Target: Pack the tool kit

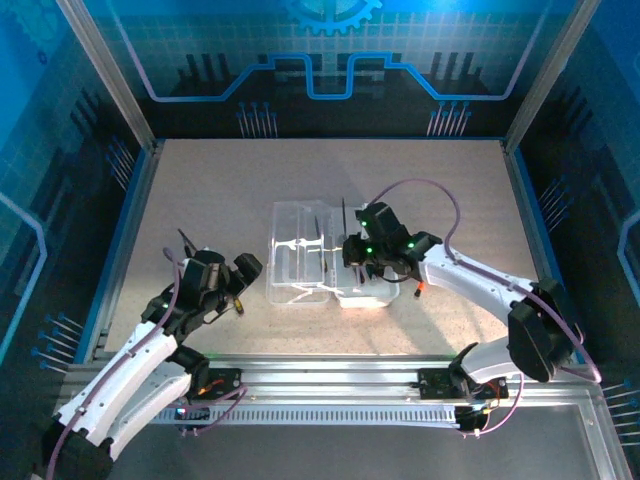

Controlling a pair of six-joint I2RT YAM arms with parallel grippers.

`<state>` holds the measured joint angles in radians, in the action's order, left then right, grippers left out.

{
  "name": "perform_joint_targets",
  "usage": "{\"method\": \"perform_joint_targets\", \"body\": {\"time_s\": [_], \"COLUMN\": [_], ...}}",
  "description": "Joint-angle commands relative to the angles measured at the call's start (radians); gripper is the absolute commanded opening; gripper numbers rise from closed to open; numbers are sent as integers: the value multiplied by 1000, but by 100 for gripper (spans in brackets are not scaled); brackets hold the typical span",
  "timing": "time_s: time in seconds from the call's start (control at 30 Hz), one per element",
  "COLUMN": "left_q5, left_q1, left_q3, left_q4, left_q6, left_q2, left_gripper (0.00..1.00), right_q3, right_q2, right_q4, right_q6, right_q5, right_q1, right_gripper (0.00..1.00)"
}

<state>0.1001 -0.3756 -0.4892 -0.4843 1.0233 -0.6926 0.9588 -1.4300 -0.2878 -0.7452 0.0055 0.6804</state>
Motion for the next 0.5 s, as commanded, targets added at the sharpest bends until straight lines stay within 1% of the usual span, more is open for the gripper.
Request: {"method": "perform_joint_targets", "body": {"time_s": [0.0, 0.27, 0.4, 0.47], "left_q5": [-5, 18, 16, 16], "left_q1": [7, 7, 8, 7], "left_q3": [-61, -120, -117, -120], "left_q4": [-9, -59, -50, -46], "left_q6": [5, -30, -26, -26], "left_q2": [2, 2, -2, -8], "left_gripper": [99, 99, 99, 99], "right_q3": [42, 46, 43, 40], "right_q2": [-87, -171, -173, -171], "right_q4": [68, 117, 120, 121], "right_q6": [-34, -55, -62, -63], "right_q5": [-64, -106, -108, -109], "right_q1": [25, 41, 41, 41], "right_gripper": [8, 9, 14, 15]}}
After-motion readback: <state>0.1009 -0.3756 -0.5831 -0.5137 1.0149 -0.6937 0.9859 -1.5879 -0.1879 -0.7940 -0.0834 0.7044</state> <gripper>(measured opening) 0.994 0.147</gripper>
